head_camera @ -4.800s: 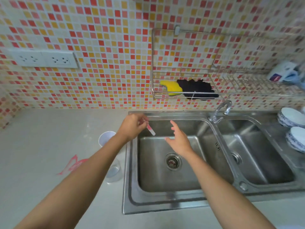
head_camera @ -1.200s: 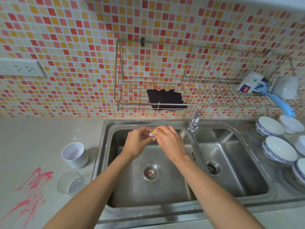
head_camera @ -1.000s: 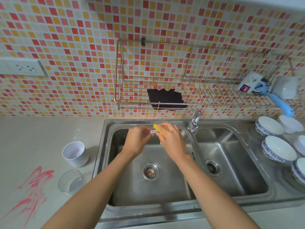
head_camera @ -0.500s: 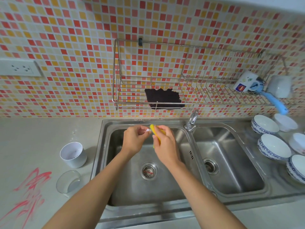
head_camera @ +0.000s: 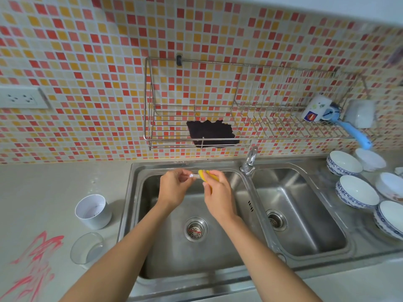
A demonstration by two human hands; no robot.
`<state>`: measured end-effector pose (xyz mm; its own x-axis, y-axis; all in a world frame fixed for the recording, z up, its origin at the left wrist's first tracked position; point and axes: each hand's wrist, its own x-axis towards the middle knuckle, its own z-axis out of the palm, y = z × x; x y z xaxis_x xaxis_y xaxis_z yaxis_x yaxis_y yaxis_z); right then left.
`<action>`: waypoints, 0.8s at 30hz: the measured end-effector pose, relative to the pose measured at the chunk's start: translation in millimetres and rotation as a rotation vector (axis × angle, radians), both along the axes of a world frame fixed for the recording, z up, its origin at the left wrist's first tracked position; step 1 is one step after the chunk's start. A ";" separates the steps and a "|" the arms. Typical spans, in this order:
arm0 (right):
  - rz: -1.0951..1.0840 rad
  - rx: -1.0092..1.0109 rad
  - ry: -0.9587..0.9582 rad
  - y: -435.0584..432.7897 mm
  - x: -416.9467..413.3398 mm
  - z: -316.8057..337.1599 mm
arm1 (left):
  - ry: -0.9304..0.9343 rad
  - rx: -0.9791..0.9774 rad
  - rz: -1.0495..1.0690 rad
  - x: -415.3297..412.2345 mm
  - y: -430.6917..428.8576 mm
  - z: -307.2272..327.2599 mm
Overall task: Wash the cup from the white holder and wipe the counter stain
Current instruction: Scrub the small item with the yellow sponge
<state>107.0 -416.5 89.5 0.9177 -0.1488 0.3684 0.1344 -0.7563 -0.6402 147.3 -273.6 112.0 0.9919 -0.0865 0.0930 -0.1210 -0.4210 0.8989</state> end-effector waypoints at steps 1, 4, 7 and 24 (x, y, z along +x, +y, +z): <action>0.028 -0.004 -0.027 3.5 -0.9 1.2 | -0.013 0.011 -0.013 -0.4 -0.1 0.9; 0.055 -0.016 -0.036 6.7 -0.2 0.1 | -0.028 0.029 -0.017 -0.9 2.0 1.5; -0.012 0.012 0.032 -0.1 1.9 -3.3 | -0.048 0.039 0.018 -0.2 4.8 -1.4; -0.013 -0.025 0.017 -4.9 8.8 9.6 | 0.118 -0.192 0.023 6.8 -2.0 9.6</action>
<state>115.8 -421.4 99.0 0.9219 -0.1516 0.3567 0.1139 -0.7737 -0.6232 154.1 -275.6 121.6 0.9984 -0.0554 -0.0112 -0.0025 -0.2418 0.9703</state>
